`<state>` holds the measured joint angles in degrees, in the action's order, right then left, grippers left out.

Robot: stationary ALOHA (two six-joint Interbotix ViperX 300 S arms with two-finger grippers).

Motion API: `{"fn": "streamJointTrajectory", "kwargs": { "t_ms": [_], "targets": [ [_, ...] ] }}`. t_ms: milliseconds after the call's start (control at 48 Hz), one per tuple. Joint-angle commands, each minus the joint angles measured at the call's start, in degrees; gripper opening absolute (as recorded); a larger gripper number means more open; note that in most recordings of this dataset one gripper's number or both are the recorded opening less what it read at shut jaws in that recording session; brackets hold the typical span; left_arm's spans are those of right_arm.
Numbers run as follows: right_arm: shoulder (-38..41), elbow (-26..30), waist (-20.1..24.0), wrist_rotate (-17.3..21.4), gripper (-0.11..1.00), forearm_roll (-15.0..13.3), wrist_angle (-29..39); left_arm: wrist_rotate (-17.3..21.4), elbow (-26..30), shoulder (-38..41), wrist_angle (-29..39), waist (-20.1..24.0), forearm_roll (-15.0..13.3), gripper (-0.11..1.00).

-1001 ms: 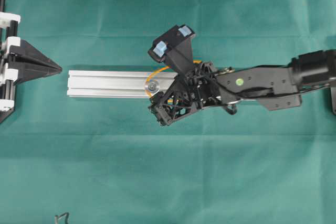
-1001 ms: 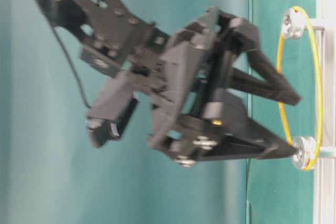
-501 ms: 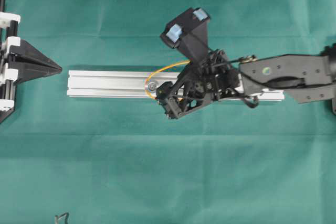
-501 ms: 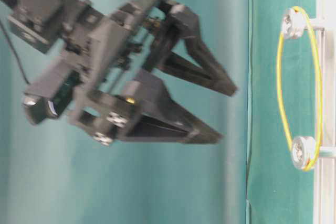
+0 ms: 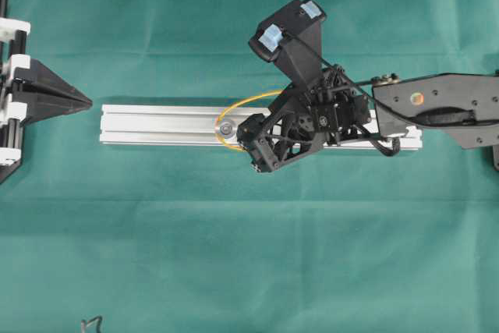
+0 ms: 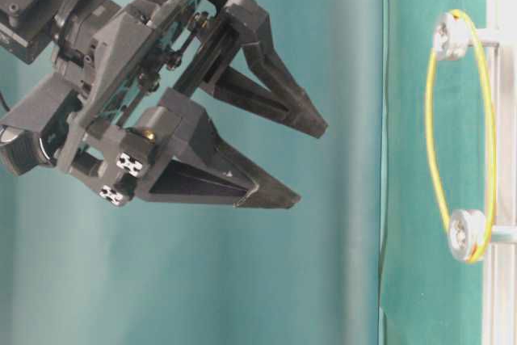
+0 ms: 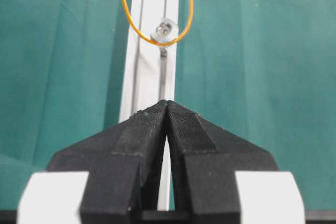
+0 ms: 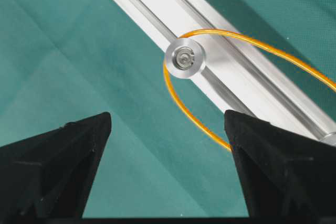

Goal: Hook the rubber onto the shaft.
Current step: 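Withdraw the open right gripper up and to the right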

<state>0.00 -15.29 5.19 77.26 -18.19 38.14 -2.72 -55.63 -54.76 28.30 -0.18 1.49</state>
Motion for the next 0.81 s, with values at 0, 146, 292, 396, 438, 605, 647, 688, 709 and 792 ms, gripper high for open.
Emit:
{"fn": "streamJointTrajectory", "kwargs": {
  "t_ms": [0, 146, 292, 396, 438, 605, 647, 688, 709, 792],
  "targets": [
    [-1.76, 1.23, 0.00, -0.26, 0.92, -0.44, -0.18, 0.09, 1.85, 0.44, -0.26, -0.09, 0.09, 0.00],
    [-2.37, 1.14, -0.09, -4.39, 0.92, -0.44, -0.18, 0.09, 1.85, 0.44, -0.26, -0.09, 0.09, 0.00],
    [-3.60, 1.05, 0.00, -12.66, 0.92, -0.44, -0.18, 0.09, 1.93, 0.44, -0.26, 0.00, 0.09, 0.00],
    [-4.13, 0.70, 0.00, -20.74, 0.92, -0.35, -0.18, 0.00, 1.85, 0.44, -0.26, -0.09, 0.09, 0.00],
    [-4.22, 0.62, -0.09, -23.38, 0.92, -0.26, -0.18, 0.00, 1.93, 0.44, -0.26, -0.09, 0.09, 0.00],
    [-4.31, 0.62, 0.00, -29.09, 0.92, 0.00, -0.18, 0.00, 1.85, 0.53, -0.26, -0.09, 0.09, 0.00],
    [-4.31, 0.62, -0.09, -29.18, 0.92, 0.00, -0.18, 0.00, 1.85, 0.44, -0.26, -0.09, 0.09, 0.00],
    [-4.31, 0.62, 0.00, -29.18, 0.92, 0.00, -0.18, 0.00, 1.85, 0.44, -0.26, -0.09, 0.09, 0.00],
    [-4.31, 0.62, 0.00, -29.18, 0.92, 0.00, -0.18, 0.00, 1.85, 0.44, -0.26, -0.09, 0.09, 0.00],
    [-4.31, 0.62, 0.00, -29.18, 0.92, 0.00, -0.18, 0.00, 1.93, 0.44, -0.26, -0.09, 0.09, 0.00]
  ]
}}
